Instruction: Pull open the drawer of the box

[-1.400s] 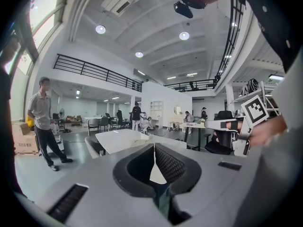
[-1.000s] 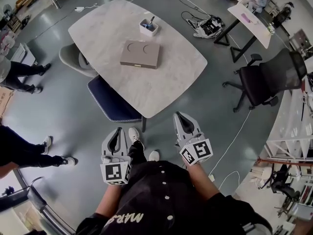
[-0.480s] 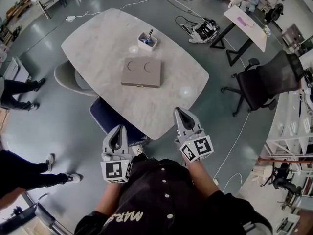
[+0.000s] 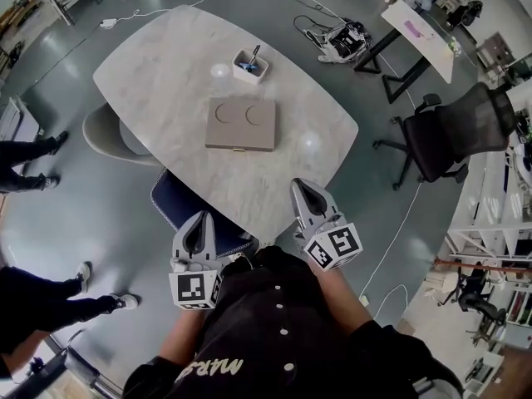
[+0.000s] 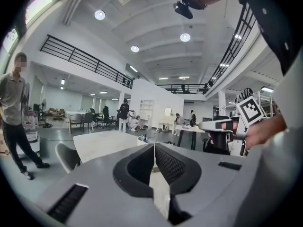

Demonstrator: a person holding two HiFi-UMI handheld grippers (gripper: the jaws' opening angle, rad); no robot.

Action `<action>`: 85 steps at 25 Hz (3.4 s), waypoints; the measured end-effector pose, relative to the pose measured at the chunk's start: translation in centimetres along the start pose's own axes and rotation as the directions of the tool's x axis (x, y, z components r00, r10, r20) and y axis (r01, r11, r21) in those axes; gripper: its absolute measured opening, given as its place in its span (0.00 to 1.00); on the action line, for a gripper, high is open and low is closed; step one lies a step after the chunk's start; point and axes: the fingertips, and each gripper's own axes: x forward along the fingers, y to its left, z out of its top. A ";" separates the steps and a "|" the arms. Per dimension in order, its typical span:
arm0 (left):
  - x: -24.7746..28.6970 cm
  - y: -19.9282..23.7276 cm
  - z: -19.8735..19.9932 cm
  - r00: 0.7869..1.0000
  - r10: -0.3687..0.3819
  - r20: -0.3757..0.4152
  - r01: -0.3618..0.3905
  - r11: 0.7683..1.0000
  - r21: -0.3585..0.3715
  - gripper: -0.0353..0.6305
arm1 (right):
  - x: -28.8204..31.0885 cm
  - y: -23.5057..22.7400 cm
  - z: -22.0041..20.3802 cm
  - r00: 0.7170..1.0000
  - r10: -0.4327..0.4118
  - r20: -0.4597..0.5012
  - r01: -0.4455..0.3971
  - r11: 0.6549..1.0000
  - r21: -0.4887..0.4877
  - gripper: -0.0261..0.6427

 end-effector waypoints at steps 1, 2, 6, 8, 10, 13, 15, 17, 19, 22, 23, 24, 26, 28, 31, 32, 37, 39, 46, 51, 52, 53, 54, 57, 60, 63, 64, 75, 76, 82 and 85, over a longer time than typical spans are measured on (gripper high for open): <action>0.3 0.0 0.0 1.000 0.002 -0.002 -0.002 1.000 -0.005 0.08 | 0.5 -0.3 0.0 1.000 0.006 -0.004 -0.006 1.000 0.006 0.03; 0.6 -0.1 0.0 1.000 0.006 -0.003 -0.006 1.000 -0.009 0.08 | 1.0 -0.5 0.1 1.000 0.014 -0.005 -0.014 1.000 0.010 0.03; 1.7 -0.6 0.3 1.000 0.018 -0.003 -0.018 1.000 -0.021 0.08 | 3.3 -1.6 0.0 0.998 0.067 -0.017 -0.066 0.996 0.055 0.03; 2.4 -0.6 0.7 1.000 0.016 0.009 -0.016 1.000 -0.027 0.08 | 4.9 -2.2 -0.7 0.996 0.089 -0.028 -0.085 0.989 0.123 0.03; 3.1 -0.7 0.9 1.000 0.015 0.015 -0.014 0.999 -0.034 0.08 | 6.5 -3.0 -2.3 0.994 0.102 -0.050 -0.089 0.973 0.212 0.03; 3.8 -1.0 0.4 1.000 0.010 0.008 -0.009 0.998 -0.056 0.08 | 8.8 -3.8 -5.8 0.987 0.121 -0.104 -0.077 0.934 0.349 0.03; 4.3 -1.2 -0.1 1.000 -0.001 0.002 0.001 0.998 -0.065 0.08 | 10.6 -4.1 -8.4 0.980 0.141 -0.138 -0.068 0.898 0.435 0.03; 4.5 -1.5 -0.8 1.000 -0.009 -0.015 0.008 0.997 -0.078 0.08 | 12.2 -4.4 -11.1 0.971 0.159 -0.179 -0.047 0.860 0.508 0.04; 4.5 -2.0 -1.5 0.999 -0.020 -0.034 0.017 0.996 -0.092 0.08 | 13.4 -4.5 -13.9 0.959 0.178 -0.222 -0.024 0.828 0.560 0.04; 4.9 -2.6 -2.4 0.998 -0.036 -0.047 0.030 0.993 -0.114 0.08 | 15.0 -5.1 -17.6 0.943 0.196 -0.268 0.021 0.771 0.636 0.08; 5.0 -2.7 -2.6 0.998 -0.039 -0.050 0.033 0.992 -0.124 0.08 | 15.5 -5.3 -18.8 0.940 0.195 -0.281 0.041 0.750 0.660 0.11; 5.1 -2.8 -2.9 0.998 -0.040 -0.052 0.033 0.990 -0.134 0.08 | 15.9 -5.6 -19.9 0.936 0.191 -0.296 0.065 0.731 0.679 0.12; 5.1 -2.8 -3.6 0.998 -0.036 -0.060 0.027 0.987 -0.156 0.08 | 16.6 -6.3 -22.2 0.928 0.178 -0.328 0.115 0.699 0.706 0.13; 5.2 -2.6 -4.5 0.997 -0.034 -0.070 0.021 0.984 -0.175 0.08 | 17.6 -6.7 -23.9 0.923 0.175 -0.344 0.144 0.670 0.728 0.13; 5.3 -2.3 -5.6 0.996 -0.045 -0.081 0.028 0.979 -0.200 0.08 | 18.9 -6.6 -25.8 0.912 0.180 -0.368 0.174 0.644 0.745 0.13; 5.4 -2.3 -5.9 0.995 -0.054 -0.083 0.035 0.976 -0.214 0.08 | 19.2 -6.6 -26.3 0.909 0.179 -0.377 0.185 0.635 0.750 0.15; 5.9 -2.6 -7.1 0.993 -0.069 -0.099 0.041 0.963 -0.266 0.08 | 20.0 -6.7 -27.6 0.896 0.174 -0.408 0.239 0.586 0.774 0.16; 6.0 -2.8 -7.6 0.991 -0.074 -0.109 0.041 0.960 -0.276 0.08 | 20.1 -6.8 -28.1 0.891 0.167 -0.422 0.263 0.568 0.780 0.16; 5.7 -3.4 -9.1 0.981 -0.081 -0.176 0.027 0.957 -0.289 0.08 | 21.1 -7.0 -28.3 0.902 0.171 -0.397 0.277 0.478 0.833 0.10; 6.5 -3.1 -8.1 0.991 -0.062 -0.115 0.027 0.960 -0.280 0.08 | 21.2 -7.2 -28.7 0.911 0.185 -0.369 0.266 0.423 0.867 0.09; 6.5 -3.1 -8.1 0.992 -0.058 -0.111 0.025 0.960 -0.279 0.08 | 21.2 -7.2 -28.8 0.913 0.191 -0.360 0.259 0.409 0.875 0.08; 6.5 -3.1 -8.3 0.992 -0.057 -0.115 0.023 0.960 -0.278 0.08 | 21.1 -7.2 -28.8 0.914 0.197 -0.353 0.254 0.401 0.880 0.08; 6.4 -3.1 -8.4 0.991 -0.057 -0.123 0.021 0.960 -0.278 0.08 | 21.1 -7.2 -28.8 0.914 0.202 -0.351 0.250 0.400 0.882 0.08; 6.3 -3.0 -8.3 0.990 -0.054 -0.128 0.017 0.962 -0.273 0.08 | 21.2 -7.1 -28.8 0.912 0.203 -0.356 0.248 0.417 0.874 0.08; 6.3 -3.0 -7.9 0.991 -0.052 -0.123 0.018 0.966 -0.258 0.08 | 21.1 -7.1 -28.8 0.908 0.206 -0.365 0.253 0.425 0.869 0.08; 6.0 -3.0 -7.4 0.993 -0.046 -0.110 0.017 0.968 -0.249 0.08 | 20.4 -6.7 -28.9 0.902 0.210 -0.377 0.261 0.429 0.865 0.08; 5.9 -3.1 -7.3 0.993 -0.044 -0.109 0.016 0.969 -0.247 0.08 | 20.0 -6.5 -28.9 0.900 0.212 -0.380 0.263 0.430 0.863 0.08; 4.6 -3.6 -6.9 0.994 -0.034 -0.100 0.011 0.975 -0.222 0.08 | 16.6 -4.1 -29.9 0.879 0.231 -0.417 0.279 0.458 0.844 0.08; 4.4 -3.6 -7.0 0.994 -0.032 -0.101 0.009 0.975 -0.223 0.08 | 16.2 -3.9 -30.0 0.879 0.231 -0.418 0.280 0.459 0.843 0.08; 3.6 -3.4 -7.8 0.993 -0.013 -0.121 -0.014 0.976 -0.218 0.08 | 14.4 -2.4 -30.6 0.874 0.240 -0.423 0.282 0.460 0.842 0.08; 2.9 -3.5 -8.2 0.991 -0.012 -0.135 -0.017 0.977 -0.214 0.08 | 13.7 -1.8 -30.7 0.873 0.241 -0.423 0.280 0.462 0.841 0.08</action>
